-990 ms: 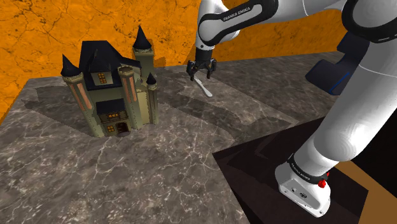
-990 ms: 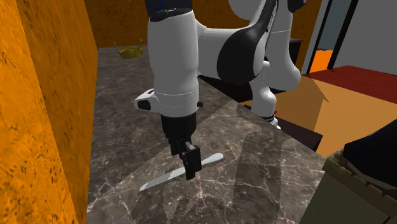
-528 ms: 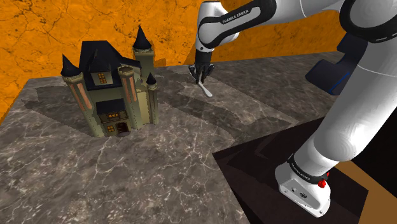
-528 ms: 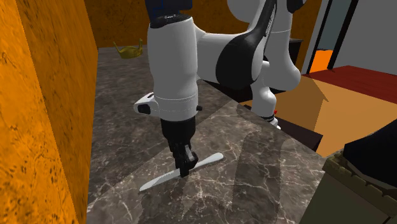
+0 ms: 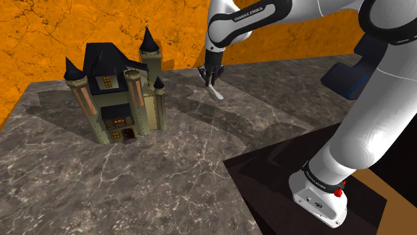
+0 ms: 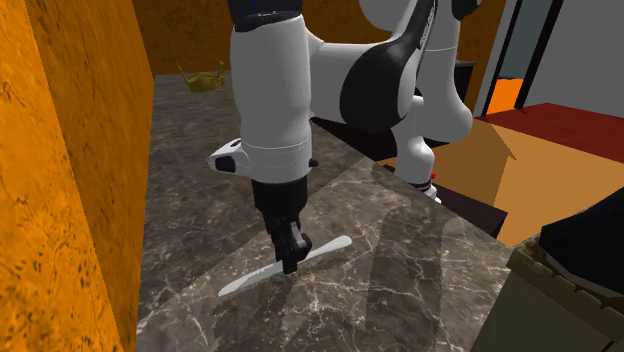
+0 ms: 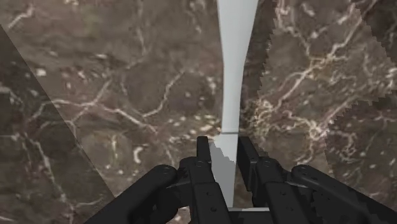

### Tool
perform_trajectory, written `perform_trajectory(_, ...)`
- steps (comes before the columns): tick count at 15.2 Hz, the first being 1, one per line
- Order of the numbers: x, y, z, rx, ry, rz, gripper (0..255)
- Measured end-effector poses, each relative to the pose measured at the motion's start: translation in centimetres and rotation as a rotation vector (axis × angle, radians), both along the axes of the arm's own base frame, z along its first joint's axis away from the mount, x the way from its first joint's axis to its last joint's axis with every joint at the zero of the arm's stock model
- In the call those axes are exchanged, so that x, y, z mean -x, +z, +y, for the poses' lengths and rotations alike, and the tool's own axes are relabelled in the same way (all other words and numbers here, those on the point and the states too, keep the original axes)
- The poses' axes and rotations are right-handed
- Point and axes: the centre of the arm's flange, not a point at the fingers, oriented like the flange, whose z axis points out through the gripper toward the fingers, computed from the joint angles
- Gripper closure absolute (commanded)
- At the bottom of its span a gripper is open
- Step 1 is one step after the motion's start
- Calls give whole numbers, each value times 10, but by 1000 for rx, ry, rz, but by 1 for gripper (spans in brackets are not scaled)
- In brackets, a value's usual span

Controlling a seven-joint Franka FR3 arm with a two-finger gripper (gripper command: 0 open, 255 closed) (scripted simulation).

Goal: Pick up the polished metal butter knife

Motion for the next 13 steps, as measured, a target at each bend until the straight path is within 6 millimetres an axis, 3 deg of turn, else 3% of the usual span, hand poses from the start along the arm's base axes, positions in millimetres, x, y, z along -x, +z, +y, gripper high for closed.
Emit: perform_trajectory(13,0,66,-1,0,0,0,255)
